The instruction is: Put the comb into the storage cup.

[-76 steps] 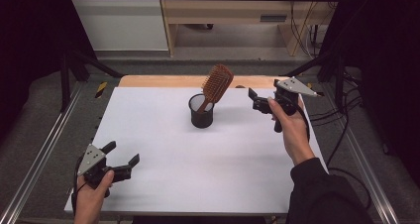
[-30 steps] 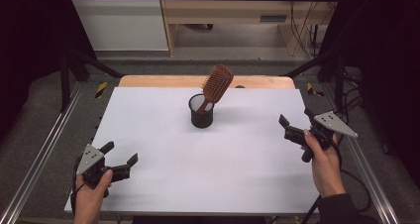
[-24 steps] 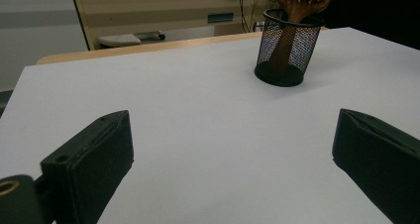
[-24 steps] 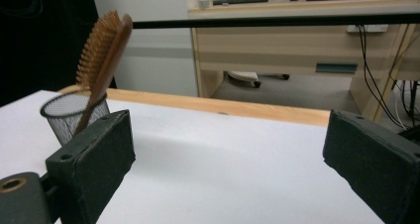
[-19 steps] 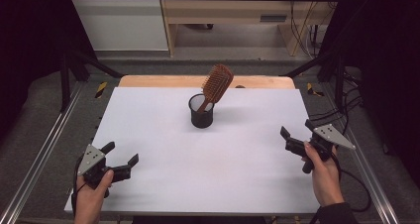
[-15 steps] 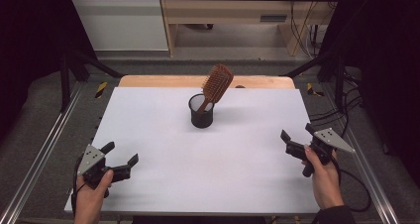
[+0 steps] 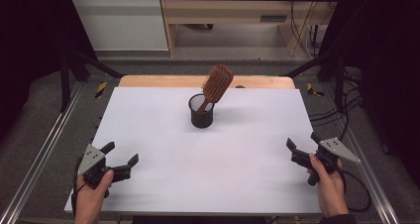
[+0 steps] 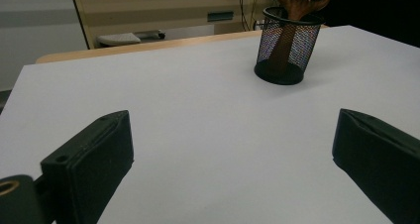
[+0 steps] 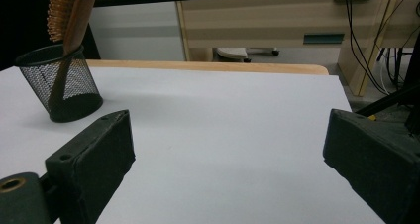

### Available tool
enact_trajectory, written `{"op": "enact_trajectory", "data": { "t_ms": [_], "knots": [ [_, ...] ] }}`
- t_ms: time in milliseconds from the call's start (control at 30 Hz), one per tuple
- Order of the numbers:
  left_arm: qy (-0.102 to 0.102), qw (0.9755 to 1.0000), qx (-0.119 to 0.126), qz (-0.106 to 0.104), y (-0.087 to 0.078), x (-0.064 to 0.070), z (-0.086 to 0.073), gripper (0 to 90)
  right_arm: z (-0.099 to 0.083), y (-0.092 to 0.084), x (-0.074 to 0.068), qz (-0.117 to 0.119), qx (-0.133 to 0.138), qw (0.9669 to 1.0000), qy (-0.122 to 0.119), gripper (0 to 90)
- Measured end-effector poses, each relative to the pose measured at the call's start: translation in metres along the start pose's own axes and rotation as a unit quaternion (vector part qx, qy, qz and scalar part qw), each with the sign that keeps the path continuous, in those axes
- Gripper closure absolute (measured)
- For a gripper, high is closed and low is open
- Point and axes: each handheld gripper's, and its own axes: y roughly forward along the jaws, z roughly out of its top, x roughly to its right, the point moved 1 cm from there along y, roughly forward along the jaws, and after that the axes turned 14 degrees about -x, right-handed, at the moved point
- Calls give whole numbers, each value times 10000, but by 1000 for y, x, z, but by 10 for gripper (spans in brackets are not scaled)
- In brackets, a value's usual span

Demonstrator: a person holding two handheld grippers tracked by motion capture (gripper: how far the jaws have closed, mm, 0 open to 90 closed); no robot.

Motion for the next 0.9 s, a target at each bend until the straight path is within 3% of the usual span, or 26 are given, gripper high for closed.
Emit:
{"op": "enact_trajectory", "data": {
  "t_ms": [200,567,900],
  "knots": [
    [17,10000,92,7,-1,0,1,26,-7,0,-2,208,-90,9996,-184,73],
    [12,9999,122,37,-2,-1,0,26,-18,6,-10,545,-116,9982,-239,76],
    [68,9988,479,-22,-8,0,3,24,-23,11,-17,739,-258,9968,-166,67]
  ]
}}
